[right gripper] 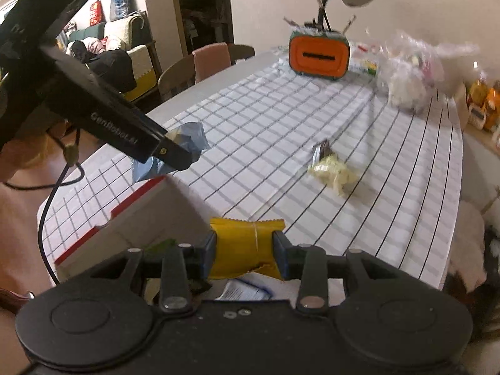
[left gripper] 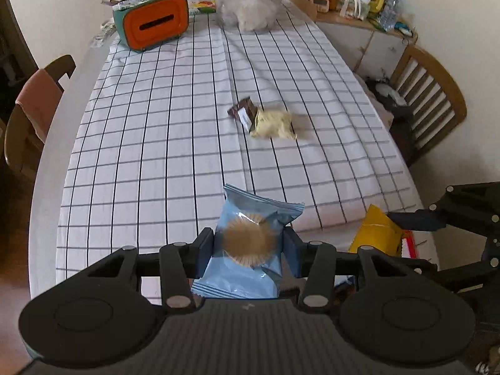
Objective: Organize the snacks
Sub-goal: 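Carry the blue cookie packet and yellow packet into the white box and release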
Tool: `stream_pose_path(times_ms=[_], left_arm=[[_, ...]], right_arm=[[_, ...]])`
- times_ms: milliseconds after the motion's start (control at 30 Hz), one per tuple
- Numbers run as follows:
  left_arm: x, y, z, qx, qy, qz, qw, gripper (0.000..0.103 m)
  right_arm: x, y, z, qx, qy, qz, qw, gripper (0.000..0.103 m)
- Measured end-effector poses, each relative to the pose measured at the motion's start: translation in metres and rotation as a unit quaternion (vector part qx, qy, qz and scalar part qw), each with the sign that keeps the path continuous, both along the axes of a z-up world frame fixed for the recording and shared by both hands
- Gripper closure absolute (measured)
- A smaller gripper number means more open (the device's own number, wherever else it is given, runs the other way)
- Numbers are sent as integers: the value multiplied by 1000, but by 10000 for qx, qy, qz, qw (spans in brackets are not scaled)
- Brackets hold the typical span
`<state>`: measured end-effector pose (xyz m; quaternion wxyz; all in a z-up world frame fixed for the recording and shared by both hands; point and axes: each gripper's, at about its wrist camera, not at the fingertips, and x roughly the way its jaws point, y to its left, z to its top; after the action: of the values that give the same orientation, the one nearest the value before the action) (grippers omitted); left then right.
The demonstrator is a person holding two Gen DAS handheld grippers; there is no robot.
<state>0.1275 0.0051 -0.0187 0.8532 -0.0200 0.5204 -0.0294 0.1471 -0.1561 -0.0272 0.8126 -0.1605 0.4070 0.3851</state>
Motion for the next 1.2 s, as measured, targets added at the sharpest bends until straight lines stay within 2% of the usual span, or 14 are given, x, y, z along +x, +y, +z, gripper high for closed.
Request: stream_pose_path(times_ms=[167, 267, 500, 833, 1200], left_arm=[[-12, -11, -22, -61, 348, 29, 9994, 56], [-18, -18, -38, -14, 556, 66, 9984, 56], [-26, -30, -69, -33, 972, 92, 9952, 56], [-23, -31, -104, -69, 1433, 231, 9894, 56], [-21, -41, -123, -36, 1696, 120, 9854, 56]], right_arm=[[-11, -9, -19, 84, 479, -367, 9981, 65], [-19, -12, -30, 108, 608, -542, 9966, 65], [-34, -9, -52, -80, 625, -725, 9954, 65], [-42, -1, -67, -246, 768, -818, 9934, 65], [-52, 9, -84, -531, 804, -752, 9925, 65]])
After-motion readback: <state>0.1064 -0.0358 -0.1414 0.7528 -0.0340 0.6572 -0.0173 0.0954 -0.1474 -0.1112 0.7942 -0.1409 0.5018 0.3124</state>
